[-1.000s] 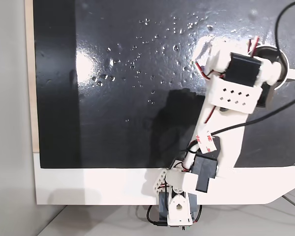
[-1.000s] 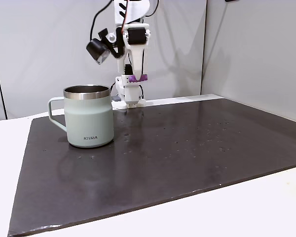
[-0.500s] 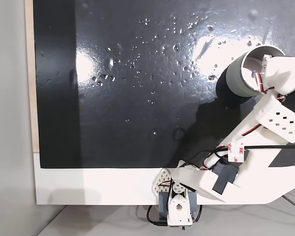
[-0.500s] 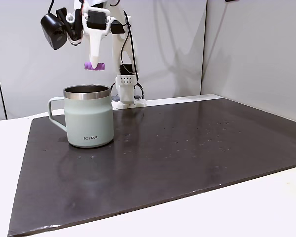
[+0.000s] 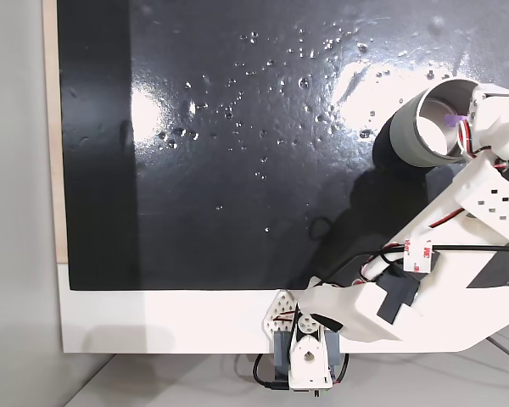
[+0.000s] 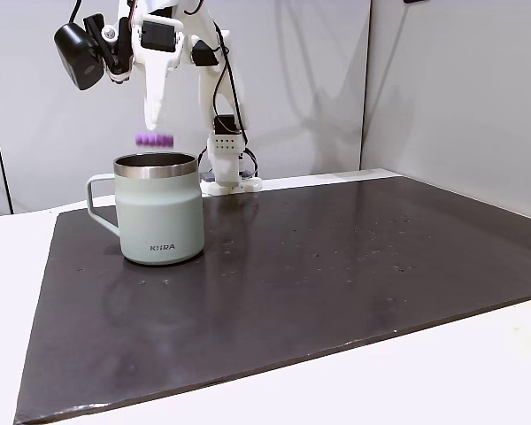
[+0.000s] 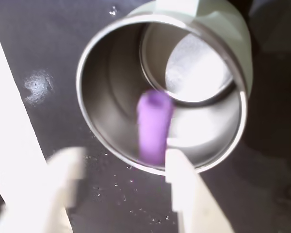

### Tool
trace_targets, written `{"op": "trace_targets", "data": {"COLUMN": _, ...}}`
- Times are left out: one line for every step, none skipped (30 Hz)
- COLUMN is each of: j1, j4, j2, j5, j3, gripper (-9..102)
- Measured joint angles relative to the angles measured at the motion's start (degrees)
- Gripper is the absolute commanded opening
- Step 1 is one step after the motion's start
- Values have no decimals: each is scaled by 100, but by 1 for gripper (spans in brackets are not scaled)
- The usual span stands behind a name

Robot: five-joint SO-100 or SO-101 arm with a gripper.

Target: Grasp a pengrip and put it in the cup.

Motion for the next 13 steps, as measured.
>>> {"op": "trace_targets", "data": {"j1": 0, "j4": 0, "j2": 0, "j5": 0, "j3": 0, "gripper": 41}}
{"op": "trace_targets", "data": {"j1": 0, "j4": 0, "j2": 0, "j5": 18, "j3": 0, "gripper": 41}}
{"op": "trace_targets", "data": {"j1": 0, "j4": 0, "j2": 0, "j5": 18, "j3": 0, "gripper": 41}}
{"op": "trace_targets", "data": {"j1": 0, "j4": 0, "j2": 0, "j5": 26, "j3": 0, "gripper": 41}}
{"op": "trace_targets", "data": {"j1": 0, "j4": 0, "j2": 0, "j5": 26, "j3": 0, "gripper": 41}}
{"op": "trace_targets", "data": {"j1": 0, "j4": 0, "j2": 0, "j5": 26, "j3": 0, "gripper": 41}}
{"op": "trace_targets", "data": {"j1": 0, "j4": 0, "j2": 0, "j5": 26, "j3": 0, "gripper": 41}}
{"op": "trace_targets", "data": {"j1": 0, "j4": 0, "j2": 0, "j5": 26, "j3": 0, "gripper": 41}}
{"op": "trace_targets", "data": {"j1": 0, "j4": 0, "j2": 0, "j5": 26, "j3": 0, "gripper": 41}}
{"op": "trace_targets", "data": {"j1": 0, "j4": 0, "j2": 0, "j5": 26, "j3": 0, "gripper": 41}}
{"op": "trace_targets", "data": {"j1": 0, "j4": 0, "j2": 0, "j5": 26, "j3": 0, "gripper": 41}}
{"op": "trace_targets", "data": {"j1": 0, "j4": 0, "j2": 0, "j5": 26, "j3": 0, "gripper": 41}}
{"op": "trace_targets", "data": {"j1": 0, "j4": 0, "j2": 0, "j5": 26, "j3": 0, "gripper": 41}}
